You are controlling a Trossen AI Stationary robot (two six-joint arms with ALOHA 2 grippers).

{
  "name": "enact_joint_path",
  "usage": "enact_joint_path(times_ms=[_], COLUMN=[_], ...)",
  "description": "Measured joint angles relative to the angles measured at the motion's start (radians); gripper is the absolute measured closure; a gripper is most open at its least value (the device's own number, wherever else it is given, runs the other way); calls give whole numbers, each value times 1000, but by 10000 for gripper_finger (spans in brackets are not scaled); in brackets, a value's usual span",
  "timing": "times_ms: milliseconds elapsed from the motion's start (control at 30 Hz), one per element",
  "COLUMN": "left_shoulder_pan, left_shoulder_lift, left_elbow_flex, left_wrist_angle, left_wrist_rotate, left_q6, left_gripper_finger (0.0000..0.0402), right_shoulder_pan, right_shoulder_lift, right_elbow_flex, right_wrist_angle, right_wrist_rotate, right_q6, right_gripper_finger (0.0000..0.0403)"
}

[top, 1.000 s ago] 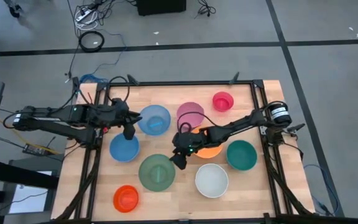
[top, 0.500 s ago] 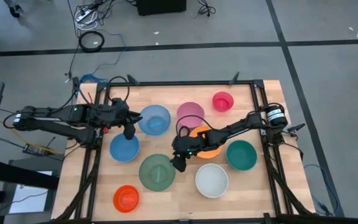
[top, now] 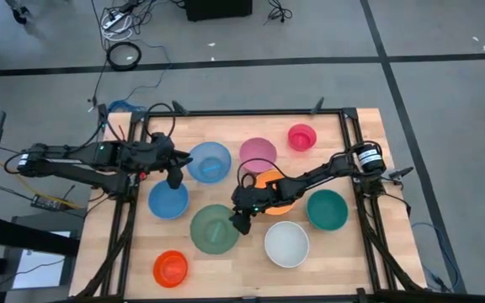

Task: Nest bowls inside each other
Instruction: Stack the light green bowl into the light blue bowl

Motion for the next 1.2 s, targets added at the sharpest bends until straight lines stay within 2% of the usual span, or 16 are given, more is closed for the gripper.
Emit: enact_joint_path(times_ms=[200, 467, 700, 900, 1200], left_shoulder_pan=[0, 0, 0, 0, 0], left_shoulder_lift=[0, 0, 0, 0, 0], left_elbow_flex=[0, 0, 0, 0, 0], left_wrist_angle=[-1, -2, -3, -6, 63], left_wrist_rotate=[0, 0, 0, 0, -1], left_q6=[1, 2, 3, 14, 42], left_gripper_finger=[307, 307, 307, 307, 307], right_shoulder_pan=[-3, -10, -16, -27, -133], right_shoulder_lift=[0, 0, -4, -65, -163], right_elbow_flex=[0, 0, 0, 0, 59], right_wrist_angle=[24, 24, 26, 39, 28], right_wrist_rotate=[9, -8, -9, -6, 141], right_q6=[-15, -51, -53, -90, -275], right_gripper_finger=[276, 390, 398, 401, 402])
